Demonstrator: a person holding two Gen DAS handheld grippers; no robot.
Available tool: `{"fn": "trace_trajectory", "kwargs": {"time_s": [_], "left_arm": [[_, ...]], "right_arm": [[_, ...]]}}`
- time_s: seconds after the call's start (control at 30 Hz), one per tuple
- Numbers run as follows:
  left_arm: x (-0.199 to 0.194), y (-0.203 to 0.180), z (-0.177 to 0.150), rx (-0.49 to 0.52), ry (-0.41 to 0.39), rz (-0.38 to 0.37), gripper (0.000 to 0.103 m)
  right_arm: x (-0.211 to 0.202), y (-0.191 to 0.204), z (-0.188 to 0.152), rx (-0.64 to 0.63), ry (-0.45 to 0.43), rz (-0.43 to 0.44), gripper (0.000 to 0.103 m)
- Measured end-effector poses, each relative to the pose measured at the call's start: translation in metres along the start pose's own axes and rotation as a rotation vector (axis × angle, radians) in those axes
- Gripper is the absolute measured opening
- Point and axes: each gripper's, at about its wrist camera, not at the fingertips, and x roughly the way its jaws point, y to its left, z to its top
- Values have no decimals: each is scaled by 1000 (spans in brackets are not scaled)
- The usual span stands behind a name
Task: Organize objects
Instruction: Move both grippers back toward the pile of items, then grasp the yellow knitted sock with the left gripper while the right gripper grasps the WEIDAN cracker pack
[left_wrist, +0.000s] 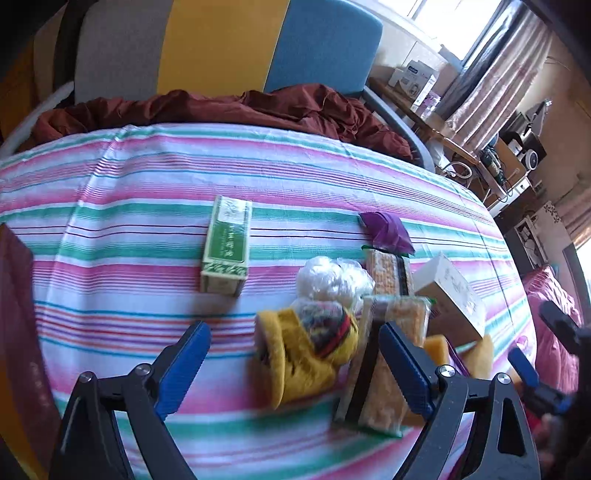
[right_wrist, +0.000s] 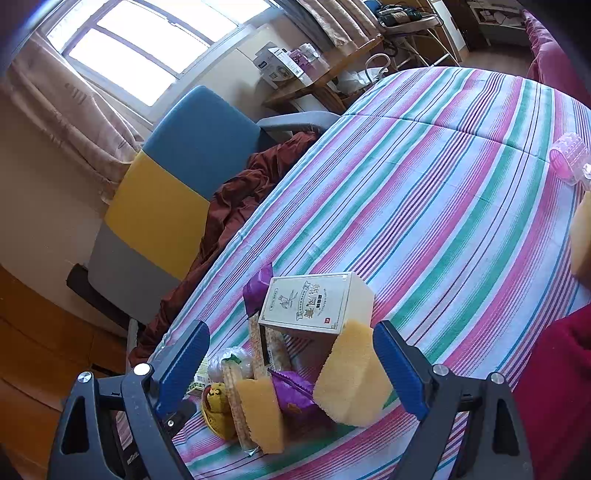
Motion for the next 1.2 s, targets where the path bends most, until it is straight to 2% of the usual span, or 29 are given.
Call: {"fn": "trace_trajectory", "kwargs": {"time_s": [0.07,0.13,0.17,0.23,0.33,0.4,0.53,0.67,0.8,0.9,1.0,1.2], "left_arm": [[18,1,3,-18,25,5,92],[33,6,1,-34,55,0,80],[34,8,-2,-38,36,-16,79],[29,7,-7,-9,22,-40,62],[21,7,-15,5,22,-67,52],[13,9,-23,16,13,-66,49],[-8,16,-44,48,-5,-65,46],[-28,21,-68,101,-28,-53,45],[-45,21,-95,163,-51,-36,45],[-54,18,-115,228,-78,-23,45],[-56,16,-122,259,-92,-20,45],[-51,19,-117,245,-79,-32,45]], "right_arm": [[0,-3,1,18,-3,0,92],[-1,-8,2,41,-10,-4,92],[-1,-10,3,50,-11,-6,92],[1,-13,4,67,-5,-7,92],[4,-12,4,61,9,-15,92],[5,-10,3,50,11,-28,92],[8,-11,2,52,30,-40,92],[3,-1,0,-4,15,-29,92],[6,21,-7,-95,52,65,92],[12,50,-21,-237,105,102,92],[21,72,-36,-343,165,104,91],[46,102,-43,-416,223,44,91]]}}
